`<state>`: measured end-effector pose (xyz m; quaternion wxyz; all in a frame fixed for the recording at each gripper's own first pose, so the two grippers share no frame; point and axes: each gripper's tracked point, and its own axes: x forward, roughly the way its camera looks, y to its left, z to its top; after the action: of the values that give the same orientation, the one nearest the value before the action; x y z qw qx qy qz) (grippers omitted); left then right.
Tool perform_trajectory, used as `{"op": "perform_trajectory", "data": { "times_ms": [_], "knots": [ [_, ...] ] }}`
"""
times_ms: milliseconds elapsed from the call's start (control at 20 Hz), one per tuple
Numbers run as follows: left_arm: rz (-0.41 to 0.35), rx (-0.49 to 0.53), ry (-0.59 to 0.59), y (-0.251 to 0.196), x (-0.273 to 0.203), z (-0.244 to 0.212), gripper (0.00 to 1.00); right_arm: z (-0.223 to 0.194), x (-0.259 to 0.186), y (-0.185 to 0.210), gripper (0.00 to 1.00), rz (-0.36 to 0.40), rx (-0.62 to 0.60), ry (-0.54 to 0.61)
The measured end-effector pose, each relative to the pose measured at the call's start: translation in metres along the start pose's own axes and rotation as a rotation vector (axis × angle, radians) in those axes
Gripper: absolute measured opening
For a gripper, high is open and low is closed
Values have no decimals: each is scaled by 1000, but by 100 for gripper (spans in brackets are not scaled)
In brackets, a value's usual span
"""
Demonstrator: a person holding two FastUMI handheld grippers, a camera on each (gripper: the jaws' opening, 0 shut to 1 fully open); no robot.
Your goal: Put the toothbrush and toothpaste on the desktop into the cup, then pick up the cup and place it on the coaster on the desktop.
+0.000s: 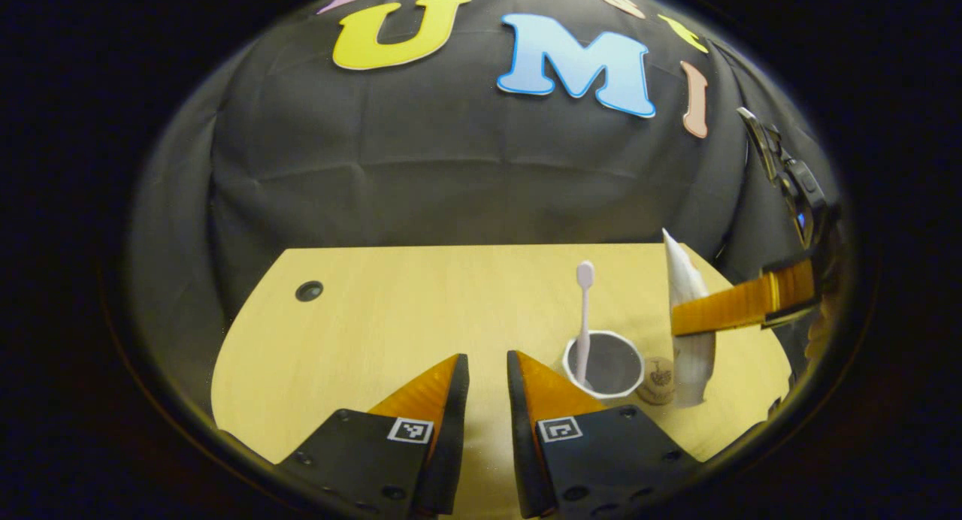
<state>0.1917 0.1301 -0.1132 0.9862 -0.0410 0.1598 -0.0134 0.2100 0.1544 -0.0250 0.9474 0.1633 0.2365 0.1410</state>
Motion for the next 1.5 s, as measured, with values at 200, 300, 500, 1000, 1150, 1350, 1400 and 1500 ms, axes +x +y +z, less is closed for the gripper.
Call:
{"op": "perform_trajectory", "data": {
  "times_ms": [200,300,500,1000,1150,1350,1400,1500],
  "knots": [
    [37,-16,14,26,-18,-15,38,21,21,19,6,14,2,-80],
    [57,-27,27,38,-28,-24,33,20,30,20,7,2,-3,-103],
    [100,-54,51,60,-47,-42,33,20,50,23,7,-14,-43,-144],
    [101,-62,70,60,-58,-53,33,3,61,28,21,-22,-185,-229],
    [69,-44,69,43,-51,-47,33,-2,55,23,29,-33,-171,-215],
    [26,-17,69,16,-44,-40,41,7,41,28,91,2,-148,-246],
    [15,-11,67,10,-42,-38,41,9,38,27,90,4,-142,-249],
    [-15,1,64,-3,-41,-35,41,15,29,25,91,9,-134,-262]
  ]
}}
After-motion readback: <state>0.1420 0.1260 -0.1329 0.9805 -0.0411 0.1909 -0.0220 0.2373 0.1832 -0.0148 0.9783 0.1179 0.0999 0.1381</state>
